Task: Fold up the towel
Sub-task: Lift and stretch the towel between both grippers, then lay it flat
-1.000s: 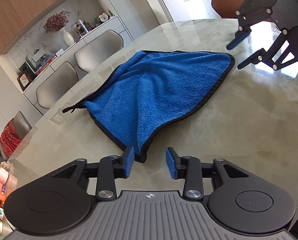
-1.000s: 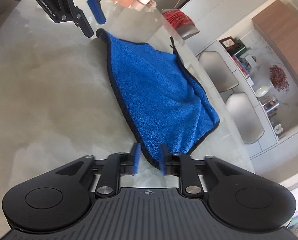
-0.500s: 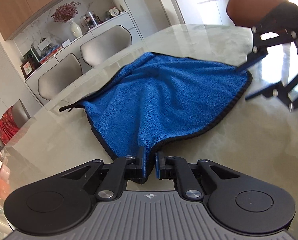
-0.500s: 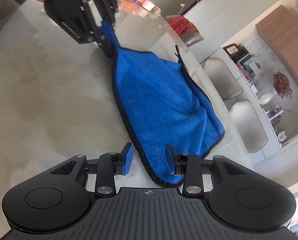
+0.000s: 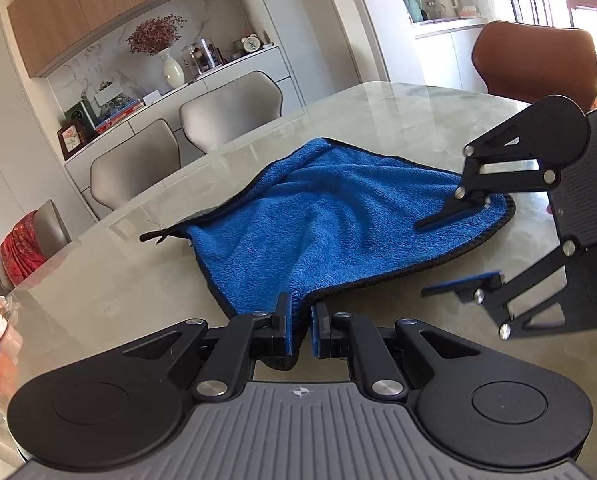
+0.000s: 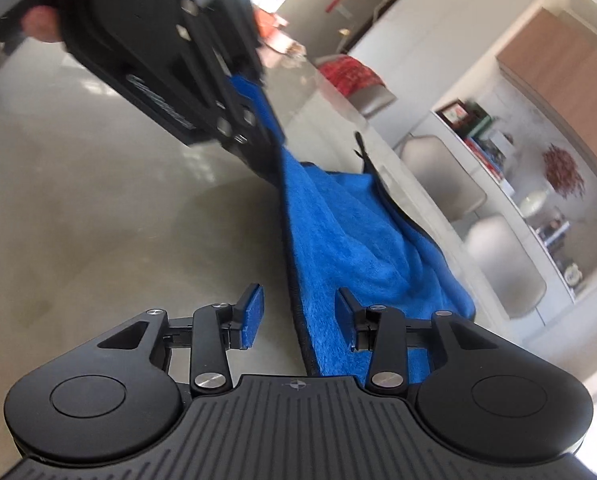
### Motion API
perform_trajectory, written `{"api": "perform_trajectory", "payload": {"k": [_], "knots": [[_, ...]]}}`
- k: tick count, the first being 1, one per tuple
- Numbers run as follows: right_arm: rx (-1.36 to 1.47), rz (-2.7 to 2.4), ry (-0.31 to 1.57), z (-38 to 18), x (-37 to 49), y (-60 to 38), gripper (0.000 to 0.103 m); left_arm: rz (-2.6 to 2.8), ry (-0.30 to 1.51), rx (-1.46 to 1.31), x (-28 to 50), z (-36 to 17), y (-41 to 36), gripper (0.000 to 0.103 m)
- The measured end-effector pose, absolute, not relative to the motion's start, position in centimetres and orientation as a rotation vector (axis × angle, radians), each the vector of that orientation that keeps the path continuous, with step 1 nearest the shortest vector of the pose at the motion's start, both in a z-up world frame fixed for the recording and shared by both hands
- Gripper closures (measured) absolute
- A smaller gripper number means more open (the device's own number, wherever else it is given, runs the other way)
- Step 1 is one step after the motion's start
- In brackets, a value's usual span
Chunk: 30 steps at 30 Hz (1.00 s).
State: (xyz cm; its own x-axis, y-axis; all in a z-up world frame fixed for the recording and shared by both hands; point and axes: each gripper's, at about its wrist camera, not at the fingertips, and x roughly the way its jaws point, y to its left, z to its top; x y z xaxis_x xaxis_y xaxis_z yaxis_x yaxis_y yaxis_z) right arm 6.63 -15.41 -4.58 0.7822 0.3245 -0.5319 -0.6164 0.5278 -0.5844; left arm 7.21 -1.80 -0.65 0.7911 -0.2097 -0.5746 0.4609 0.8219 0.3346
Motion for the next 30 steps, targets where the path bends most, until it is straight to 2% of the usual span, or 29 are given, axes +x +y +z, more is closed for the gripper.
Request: {"api": "perform_trajectory", "payload": {"k": [9, 11, 13, 15, 25, 30], "knots": [[-0.832, 0.396, 0.451, -4.9, 8.0, -19.8, 0.064, -0.372, 0.575, 0.468, 7.3, -1.3, -1.5, 0.094], [-0.83, 0.382, 0.471, -5.0, 8.0, -20.6, 0.071, -0.371, 0.583, 0.461, 7.5, -1.5, -1.5, 0.094], [-0.808, 0.391, 0.497, -5.1, 8.0, -21.0, 0.092, -0.365, 0.589, 0.456, 7.6, -1.7, -1.5, 0.094], [-0.787, 0.402, 0.513, -5.2, 7.9, -21.2, 0.097, -0.356, 0.596, 0.452, 7.8, -2.0, -1.5, 0.092], [-0.765, 0.406, 0.491, -4.6, 7.0, -21.6, 0.099, -0.352, 0.633, 0.504, 8.1, -3.8, -2.2, 0.089], [-0.766, 0.4, 0.489, -3.8, 6.6, -22.0, 0.099, -0.366, 0.628, 0.518, 7.8, -4.0, -2.3, 0.094]]}}
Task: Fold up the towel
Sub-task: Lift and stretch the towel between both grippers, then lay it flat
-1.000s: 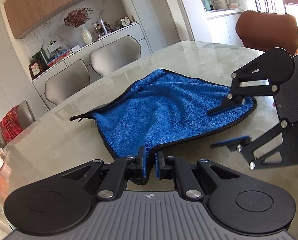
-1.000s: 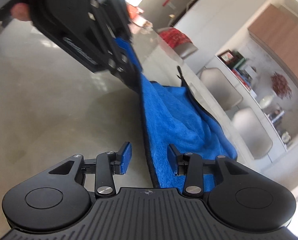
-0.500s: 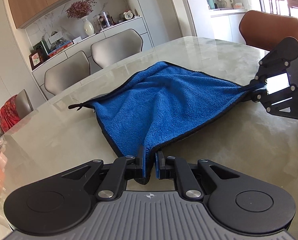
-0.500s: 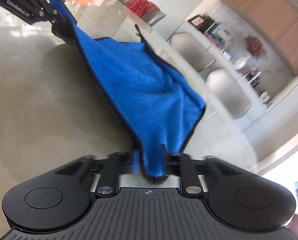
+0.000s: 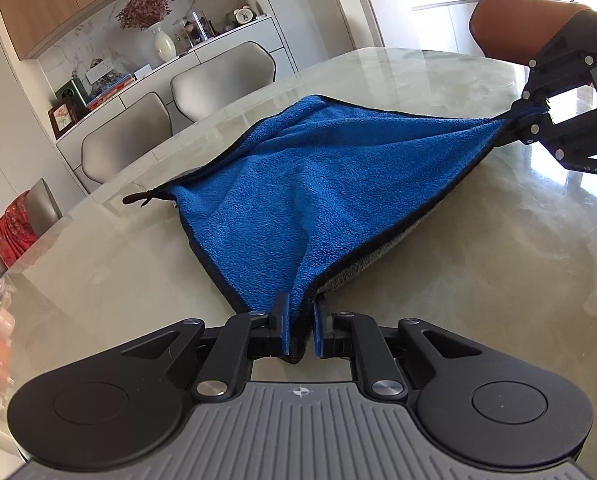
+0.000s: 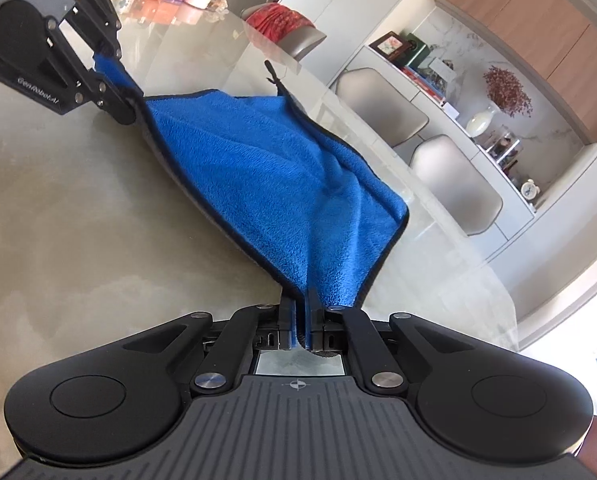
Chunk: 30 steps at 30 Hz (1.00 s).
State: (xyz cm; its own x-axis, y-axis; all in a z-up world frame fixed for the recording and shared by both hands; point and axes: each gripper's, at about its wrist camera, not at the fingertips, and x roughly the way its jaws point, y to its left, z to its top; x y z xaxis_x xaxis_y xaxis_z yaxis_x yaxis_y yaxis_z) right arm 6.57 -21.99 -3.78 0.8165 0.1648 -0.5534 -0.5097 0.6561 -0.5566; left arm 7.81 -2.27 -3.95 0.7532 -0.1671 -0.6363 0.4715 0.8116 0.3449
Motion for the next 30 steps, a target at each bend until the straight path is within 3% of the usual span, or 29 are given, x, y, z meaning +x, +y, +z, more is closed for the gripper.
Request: {"api": "perform_trajectory", "payload": {"k": [4, 15, 20, 24, 27, 30], "knots": [[-0.779, 0.42, 0.492, -3.3, 5.5, -21.8, 0.099, -0.359, 0.6, 0.525, 6.9, -3.2, -1.6, 0.098], [-0.817, 0.518, 0.53, -2.9, 0.7, -20.2, 0.099, -0.37, 0.583, 0.618, 1.6, -1.9, -0.2, 0.097], [-0.861, 0.531, 0.562, -3.8, -0.2, -19.8, 0.098, -0.383, 0.644, 0.675, 0.9, -3.2, -0.2, 0.09], [-0.86, 0.555, 0.583, -3.5, -0.3, -20.0, 0.097, -0.398, 0.697, 0.681, 0.9, -3.1, 0.3, 0.077], [-0.857, 0.581, 0.59, -2.6, -0.4, -20.5, 0.096, -0.407, 0.699, 0.692, 0.6, -2.3, 1.1, 0.061], [-0.836, 0.605, 0.59, -1.3, 0.0, -21.2, 0.095, -0.419, 0.699, 0.701, 0.4, -1.4, 1.8, 0.057]]}}
